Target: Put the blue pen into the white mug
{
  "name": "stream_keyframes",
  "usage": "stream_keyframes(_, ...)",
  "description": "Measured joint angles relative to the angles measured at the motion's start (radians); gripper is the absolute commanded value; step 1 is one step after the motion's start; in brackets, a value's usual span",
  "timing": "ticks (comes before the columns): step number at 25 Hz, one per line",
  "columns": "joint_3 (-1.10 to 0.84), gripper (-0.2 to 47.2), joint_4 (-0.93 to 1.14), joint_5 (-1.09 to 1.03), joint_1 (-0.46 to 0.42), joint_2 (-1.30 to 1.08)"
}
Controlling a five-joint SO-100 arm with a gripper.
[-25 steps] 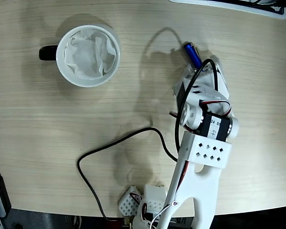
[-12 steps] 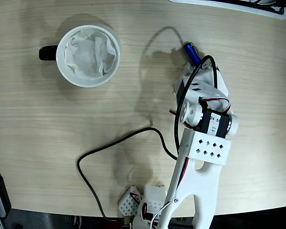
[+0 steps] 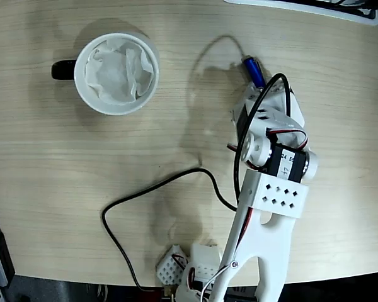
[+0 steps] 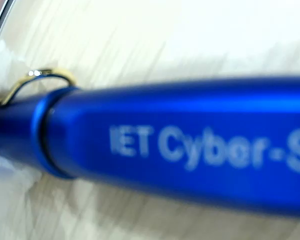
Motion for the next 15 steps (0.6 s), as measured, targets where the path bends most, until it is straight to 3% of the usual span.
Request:
stream_keyframes(6, 0.003, 0.1, 0.000, 0.000, 0.000, 0.025)
stream_keyframes(15, 0.051, 0.1, 0.000, 0.000, -0.038, 0.276)
